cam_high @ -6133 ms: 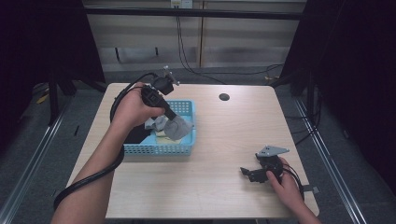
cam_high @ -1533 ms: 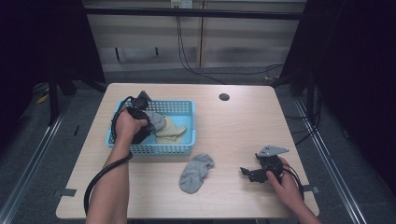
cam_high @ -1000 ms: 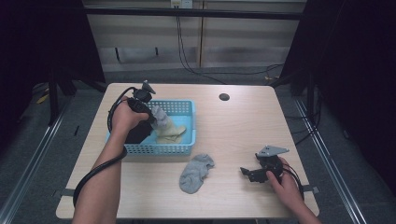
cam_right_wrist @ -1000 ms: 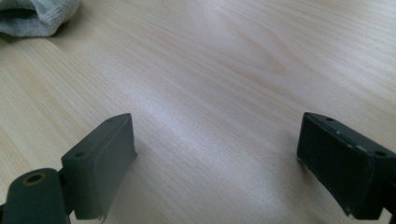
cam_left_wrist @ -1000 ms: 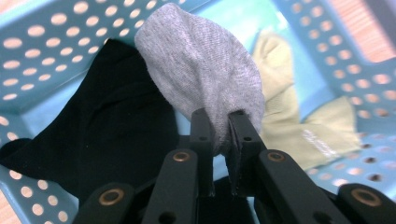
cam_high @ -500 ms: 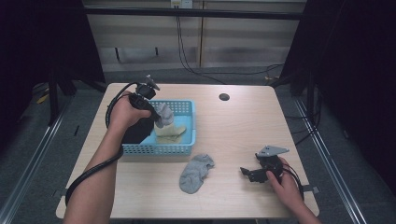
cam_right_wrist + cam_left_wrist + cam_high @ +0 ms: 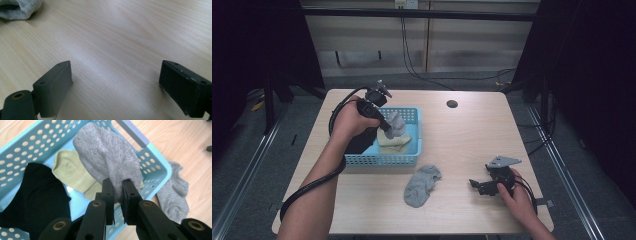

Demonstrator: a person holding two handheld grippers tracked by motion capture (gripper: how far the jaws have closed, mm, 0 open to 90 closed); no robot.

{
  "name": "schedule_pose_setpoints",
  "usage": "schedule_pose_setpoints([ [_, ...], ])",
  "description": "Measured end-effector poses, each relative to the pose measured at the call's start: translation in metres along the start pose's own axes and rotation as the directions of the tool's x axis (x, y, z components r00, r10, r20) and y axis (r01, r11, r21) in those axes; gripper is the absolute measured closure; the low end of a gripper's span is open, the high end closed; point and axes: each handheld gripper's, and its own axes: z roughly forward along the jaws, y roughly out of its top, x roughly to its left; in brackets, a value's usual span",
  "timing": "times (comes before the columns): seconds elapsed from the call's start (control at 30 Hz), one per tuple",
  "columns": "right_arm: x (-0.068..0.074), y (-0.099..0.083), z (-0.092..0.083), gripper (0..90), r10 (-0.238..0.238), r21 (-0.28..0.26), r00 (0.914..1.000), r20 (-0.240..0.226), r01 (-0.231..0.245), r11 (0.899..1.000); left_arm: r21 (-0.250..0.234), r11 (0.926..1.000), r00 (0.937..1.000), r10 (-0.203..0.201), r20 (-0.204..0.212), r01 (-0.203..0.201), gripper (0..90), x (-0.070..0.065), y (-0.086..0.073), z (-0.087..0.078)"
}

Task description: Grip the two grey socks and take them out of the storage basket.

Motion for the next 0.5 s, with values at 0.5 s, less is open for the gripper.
schedule_pose_setpoints([
  [0.5,0.000,0.000,0.000,10.8,-0.003,-0.002,1.0000,0.000,0.003,1.000,-0.017,0.9922,0.9916,0.124,0.036,-0.124,81.8,-0.038,0.021,-0.011],
])
